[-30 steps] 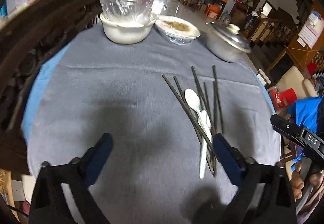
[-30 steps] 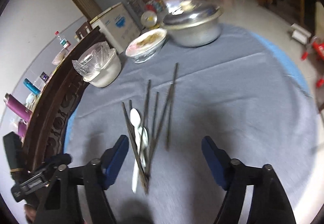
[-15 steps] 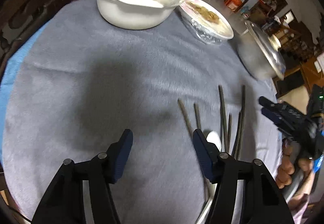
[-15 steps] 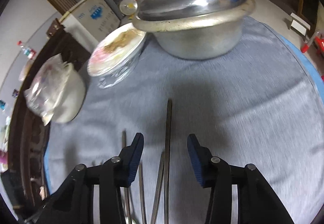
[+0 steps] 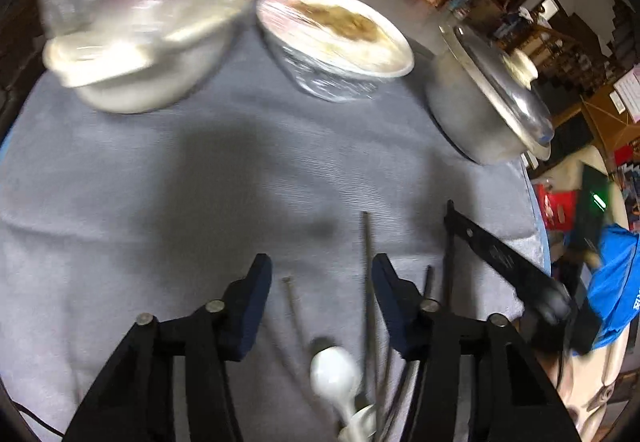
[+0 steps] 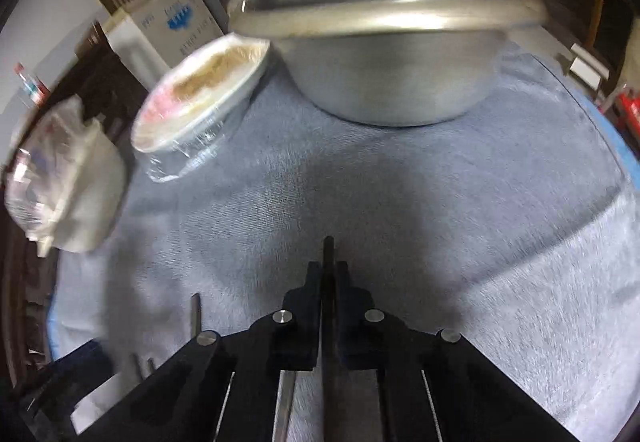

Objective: Organize utensils
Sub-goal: 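Lower the right tool onto a dark chopstick and close on it, then lift the chopstick with the right tool and drop it into the dark cup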

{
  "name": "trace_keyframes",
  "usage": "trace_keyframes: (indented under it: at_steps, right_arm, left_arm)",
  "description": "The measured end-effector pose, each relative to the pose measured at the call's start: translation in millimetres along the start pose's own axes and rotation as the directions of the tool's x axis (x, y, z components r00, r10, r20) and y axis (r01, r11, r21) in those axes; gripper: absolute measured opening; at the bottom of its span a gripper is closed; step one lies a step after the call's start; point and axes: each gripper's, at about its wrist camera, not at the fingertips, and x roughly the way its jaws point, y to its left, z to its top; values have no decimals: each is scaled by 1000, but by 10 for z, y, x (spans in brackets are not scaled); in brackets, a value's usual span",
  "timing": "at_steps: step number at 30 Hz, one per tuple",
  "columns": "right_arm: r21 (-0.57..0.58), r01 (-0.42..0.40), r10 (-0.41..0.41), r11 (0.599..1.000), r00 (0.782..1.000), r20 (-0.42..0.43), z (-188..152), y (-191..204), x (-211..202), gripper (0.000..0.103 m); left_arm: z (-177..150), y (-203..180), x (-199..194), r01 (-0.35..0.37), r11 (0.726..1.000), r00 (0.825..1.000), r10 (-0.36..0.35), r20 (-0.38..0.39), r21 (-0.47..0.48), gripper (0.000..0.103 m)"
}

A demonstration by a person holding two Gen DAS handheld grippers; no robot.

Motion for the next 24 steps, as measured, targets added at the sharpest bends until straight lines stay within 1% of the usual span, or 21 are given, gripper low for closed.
trace_keyframes:
  at_steps: [1, 4, 7, 8, 9, 10, 11, 12, 15, 16, 18, 19, 20, 22, 24]
  right_arm:
    - [10, -28, 28, 1000, 1000, 13, -38, -61, -70, 7]
    - [39, -130, 127, 991, 990, 55, -207, -262, -337, 7]
    - [59, -204, 197, 977, 974, 113, -451, -500, -699, 7]
    - [64, -226, 216, 972, 968, 128, -514, -549, -797, 7]
    - [67, -250, 238, 966, 959, 151, -603, -616, -935, 7]
    - [67, -266, 252, 962, 953, 166, -673, -669, -1068, 7]
    - [67, -292, 276, 954, 943, 187, -747, -713, -1188, 7]
    - [66, -317, 299, 946, 932, 203, -836, -749, -1313, 7]
    - [56, -357, 334, 933, 911, 240, -1093, -812, -1623, 7]
    - [46, -365, 343, 930, 905, 251, -1198, -808, -1727, 7]
    - [22, -370, 351, 929, 896, 272, -1358, -772, -1867, 7]
    - [10, -371, 353, 929, 890, 288, -1446, -774, -1960, 7]
    - [-1, -374, 356, 927, 883, 304, -1538, -766, -2064, 7]
    - [-21, -376, 359, 927, 867, 345, -1689, -744, -2243, 7]
    - [-52, -367, 356, 929, 844, 400, -1864, -706, -2472, 7]
  left_arm:
    - [35, -68, 77, 1, 1000, 1000, -1, -10, 5, 52]
    - [137, -203, 311, -48, 999, 998, 48, -40, 4, 52]
    - [169, -285, 503, -41, 999, 996, 41, -76, -1, 52]
    - [161, -328, 544, -52, 999, 996, 53, -74, 14, 48]
    - [149, -361, 547, -75, 997, 995, 77, -55, 35, 44]
    - [141, -398, 565, -92, 994, 994, 96, -53, 57, 23]
    - [131, -421, 581, -109, 991, 992, 113, -54, 73, 8]
    - [120, -418, 587, -108, 991, 992, 112, -62, 73, 7]
    - [48, -397, 506, -104, 992, 993, 108, -53, 70, 7]
    - [10, -391, 432, -102, 993, 994, 105, -35, 67, 7]
    - [-98, -390, 187, -55, 996, 998, 54, 9, 66, 6]
    - [-184, -411, -20, -35, 996, 998, 31, 47, 79, 6]
    - [-258, -428, -171, -29, 995, 997, 23, 73, 92, 6]
    - [-447, -432, -555, -5, 993, 991, -11, 133, 119, 6]
    - [-663, -488, -958, 6, 989, 976, -38, 215, 149, 5]
